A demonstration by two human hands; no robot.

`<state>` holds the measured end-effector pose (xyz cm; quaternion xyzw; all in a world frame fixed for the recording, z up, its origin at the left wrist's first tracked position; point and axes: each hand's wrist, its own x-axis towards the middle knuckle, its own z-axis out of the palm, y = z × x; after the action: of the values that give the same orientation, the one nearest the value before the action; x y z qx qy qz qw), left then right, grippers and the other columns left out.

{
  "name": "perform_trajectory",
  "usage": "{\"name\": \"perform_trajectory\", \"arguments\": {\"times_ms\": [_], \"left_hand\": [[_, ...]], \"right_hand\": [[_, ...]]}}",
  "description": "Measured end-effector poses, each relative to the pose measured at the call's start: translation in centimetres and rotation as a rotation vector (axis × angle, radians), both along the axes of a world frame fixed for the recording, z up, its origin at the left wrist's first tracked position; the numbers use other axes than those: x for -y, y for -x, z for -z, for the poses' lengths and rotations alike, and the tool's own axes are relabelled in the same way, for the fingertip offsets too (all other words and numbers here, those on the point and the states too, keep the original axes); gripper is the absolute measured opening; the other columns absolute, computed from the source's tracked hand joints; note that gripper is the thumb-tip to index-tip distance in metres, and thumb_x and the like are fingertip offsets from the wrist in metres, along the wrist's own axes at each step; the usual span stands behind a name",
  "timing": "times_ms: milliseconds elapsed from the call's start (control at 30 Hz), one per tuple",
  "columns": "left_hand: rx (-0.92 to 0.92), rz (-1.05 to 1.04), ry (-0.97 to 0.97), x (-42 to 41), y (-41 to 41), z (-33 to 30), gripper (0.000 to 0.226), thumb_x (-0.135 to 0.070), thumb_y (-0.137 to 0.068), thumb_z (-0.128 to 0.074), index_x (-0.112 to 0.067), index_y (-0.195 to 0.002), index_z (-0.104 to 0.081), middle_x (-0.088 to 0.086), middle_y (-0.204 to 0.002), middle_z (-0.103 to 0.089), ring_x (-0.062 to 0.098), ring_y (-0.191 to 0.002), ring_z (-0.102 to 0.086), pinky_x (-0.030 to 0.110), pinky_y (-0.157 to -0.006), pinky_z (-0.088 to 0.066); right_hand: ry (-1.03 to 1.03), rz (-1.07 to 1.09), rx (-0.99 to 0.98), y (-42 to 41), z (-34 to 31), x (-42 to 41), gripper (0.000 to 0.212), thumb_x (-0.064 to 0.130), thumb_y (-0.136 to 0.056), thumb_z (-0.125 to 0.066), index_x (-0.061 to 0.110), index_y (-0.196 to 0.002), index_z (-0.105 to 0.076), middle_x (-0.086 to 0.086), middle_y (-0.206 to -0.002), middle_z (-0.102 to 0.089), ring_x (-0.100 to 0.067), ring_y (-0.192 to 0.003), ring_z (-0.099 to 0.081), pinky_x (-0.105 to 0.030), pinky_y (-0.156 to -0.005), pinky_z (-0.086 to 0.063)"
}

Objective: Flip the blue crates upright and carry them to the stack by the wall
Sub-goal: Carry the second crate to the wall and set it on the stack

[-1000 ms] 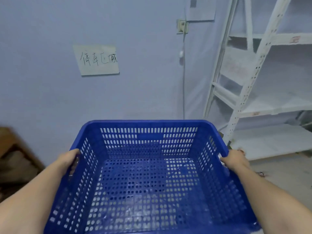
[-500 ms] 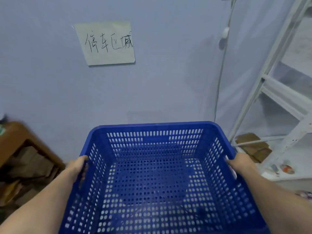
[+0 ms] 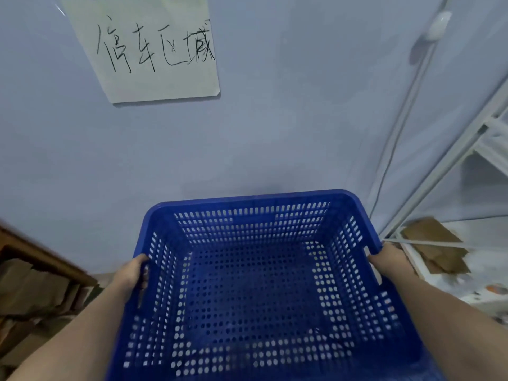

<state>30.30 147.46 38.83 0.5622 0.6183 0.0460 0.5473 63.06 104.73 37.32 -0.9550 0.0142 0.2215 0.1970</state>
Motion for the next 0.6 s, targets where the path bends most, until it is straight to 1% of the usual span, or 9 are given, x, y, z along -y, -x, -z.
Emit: {"name": "perform_trajectory", "arguments": {"times_ms": [67,133,233,300,367,433,500,600], "left_hand": [[0.003,0.005,0.035,-2.3,-1.2,1.7,0.042,-0.031,-0.093,-0.045,-0.014,-0.055,-0.040,0.006,-0.046,-0.038,0.019,-0.043,-0.033,0.030,-0.048,-0.028],[-0.010,0.038,0.081,-3.9,-2.4,3.0,0.041,-0.031,-0.094,-0.044,-0.013,-0.058,-0.041,0.007,-0.049,-0.040,0.020,-0.047,-0.034,0.031,-0.050,-0.030],[-0.013,0.052,0.094,-6.1,-4.1,4.6,0.035,-0.032,-0.095,-0.043,-0.011,-0.068,-0.046,0.015,-0.067,-0.047,0.025,-0.058,-0.042,0.034,-0.055,-0.035],[-0.036,0.059,0.110,-7.2,-5.1,5.9,0.032,-0.033,-0.095,-0.043,-0.010,-0.073,-0.048,0.018,-0.075,-0.049,0.027,-0.062,-0.046,0.035,-0.058,-0.039],[-0.045,0.056,0.137,-7.9,-5.7,7.0,0.031,-0.033,-0.095,-0.044,-0.009,-0.075,-0.049,0.017,-0.075,-0.049,0.027,-0.063,-0.046,0.036,-0.059,-0.039],[-0.051,0.017,0.167,-8.7,-6.3,8.6,0.030,-0.035,-0.093,-0.047,-0.006,-0.089,-0.054,0.018,-0.077,-0.053,0.028,-0.065,-0.049,0.036,-0.061,-0.041],[-0.053,0.002,0.181,-9.3,-6.8,10.1,0.033,-0.034,-0.091,-0.050,-0.003,-0.101,-0.055,0.020,-0.082,-0.055,0.029,-0.066,-0.051,0.037,-0.061,-0.044],[-0.082,-0.023,0.178,-9.9,-7.5,11.8,0.033,-0.031,-0.091,-0.052,-0.002,-0.107,-0.055,0.023,-0.087,-0.058,0.031,-0.069,-0.054,0.038,-0.062,-0.047]], "right_hand": [[0.023,0.045,-0.026,-0.4,0.9,-1.7,0.027,0.021,-0.086,-0.059,0.002,-0.104,-0.061,-0.017,-0.093,-0.061,-0.030,-0.079,-0.056,-0.036,-0.072,-0.049],[0.081,0.069,-0.060,-0.7,2.0,-3.1,0.034,0.021,-0.086,-0.059,-0.003,-0.111,-0.061,-0.019,-0.097,-0.062,-0.031,-0.081,-0.057,-0.036,-0.074,-0.051],[0.132,0.094,-0.115,-1.3,3.5,-4.8,0.039,0.021,-0.085,-0.059,-0.004,-0.114,-0.061,-0.016,-0.094,-0.058,-0.031,-0.082,-0.057,-0.037,-0.077,-0.052],[0.144,0.110,-0.142,-1.8,4.2,-5.7,0.039,0.022,-0.085,-0.060,-0.004,-0.114,-0.060,-0.016,-0.092,-0.057,-0.031,-0.082,-0.056,-0.035,-0.073,-0.048],[0.153,0.111,-0.158,-2.5,5.0,-6.5,0.039,0.022,-0.086,-0.060,-0.005,-0.113,-0.060,-0.017,-0.091,-0.058,-0.031,-0.081,-0.057,-0.033,-0.069,-0.045],[0.158,0.113,-0.177,-3.5,6.0,-7.3,0.039,0.021,-0.087,-0.059,-0.007,-0.114,-0.058,-0.018,-0.091,-0.058,-0.031,-0.079,-0.056,-0.033,-0.068,-0.043],[0.161,0.111,-0.198,-4.6,6.8,-8.2,0.038,0.018,-0.088,-0.059,-0.009,-0.115,-0.056,-0.018,-0.090,-0.057,-0.031,-0.079,-0.055,-0.033,-0.067,-0.042],[0.177,0.099,-0.225,-6.2,8.1,-9.3,0.038,0.018,-0.086,-0.059,-0.008,-0.114,-0.056,-0.016,-0.085,-0.057,-0.030,-0.076,-0.056,-0.032,-0.065,-0.042]]}}
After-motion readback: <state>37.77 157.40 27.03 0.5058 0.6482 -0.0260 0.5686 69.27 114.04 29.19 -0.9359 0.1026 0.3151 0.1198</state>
